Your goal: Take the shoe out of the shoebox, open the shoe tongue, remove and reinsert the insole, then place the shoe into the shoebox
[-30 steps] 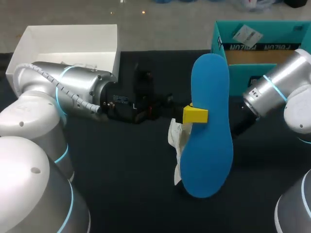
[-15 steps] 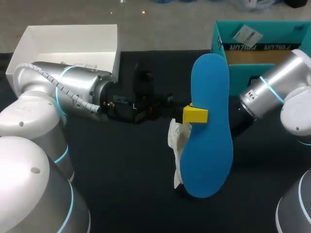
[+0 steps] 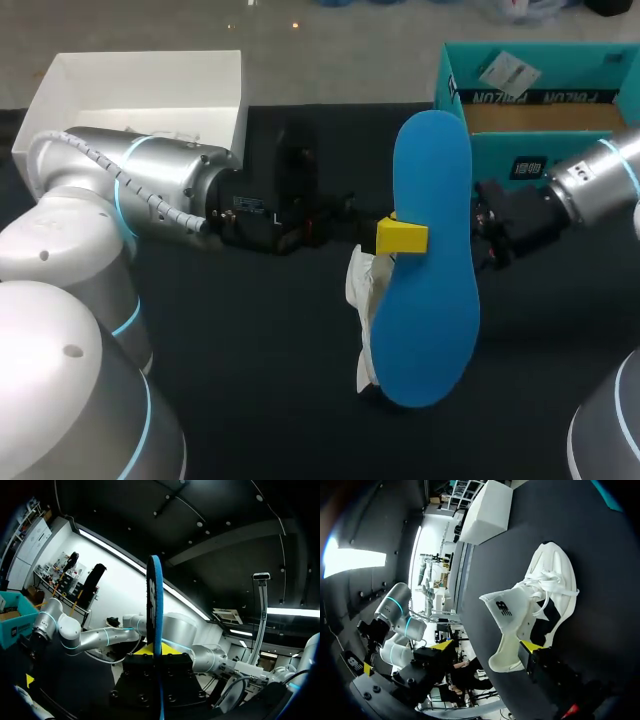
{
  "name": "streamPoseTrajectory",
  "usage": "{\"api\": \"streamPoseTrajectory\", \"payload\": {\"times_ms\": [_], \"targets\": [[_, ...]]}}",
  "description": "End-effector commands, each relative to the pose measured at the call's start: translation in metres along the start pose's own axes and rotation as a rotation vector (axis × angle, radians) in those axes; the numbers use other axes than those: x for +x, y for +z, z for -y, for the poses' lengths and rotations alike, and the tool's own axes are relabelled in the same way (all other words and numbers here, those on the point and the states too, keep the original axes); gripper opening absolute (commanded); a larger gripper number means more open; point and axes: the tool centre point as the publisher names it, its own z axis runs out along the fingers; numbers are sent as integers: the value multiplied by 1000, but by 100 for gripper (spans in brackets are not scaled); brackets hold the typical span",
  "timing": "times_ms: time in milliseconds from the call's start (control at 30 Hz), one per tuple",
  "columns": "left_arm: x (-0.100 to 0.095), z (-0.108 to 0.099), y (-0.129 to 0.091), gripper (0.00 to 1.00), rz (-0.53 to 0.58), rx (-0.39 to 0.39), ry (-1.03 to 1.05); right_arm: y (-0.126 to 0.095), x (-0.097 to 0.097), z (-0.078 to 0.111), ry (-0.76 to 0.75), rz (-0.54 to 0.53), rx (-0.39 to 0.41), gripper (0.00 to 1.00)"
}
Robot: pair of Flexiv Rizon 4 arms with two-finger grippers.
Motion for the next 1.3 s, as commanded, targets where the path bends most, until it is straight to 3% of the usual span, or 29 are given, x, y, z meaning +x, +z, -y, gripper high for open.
{"api": "streamPoseTrajectory", "payload": {"times_ms": [33,233,333,533,867,1067,1200,1300], "targets": [[6,0,9,0,299,6,-1,-12,-5,18,-21,-91,-69,100],[6,0,9,0,299,6,-1,-12,-5,18,-21,-91,-69,100],[6,0,9,0,299,6,-1,-24,-5,18,63,-139,-159,100],[6,0,9,0,299,6,-1,-64,21,19,153,-181,-369,100],[6,0,9,0,299,6,-1,-78,34,18,171,-219,-447,100],[6,0,9,0,299,6,-1,-78,34,18,171,-219,-447,100],[-9,-16,-17,0,433,-292,436,-78,34,18,171,-219,-447,100],[-24,-21,-39,0,462,-445,725,-78,34,18,171,-219,-447,100]]}}
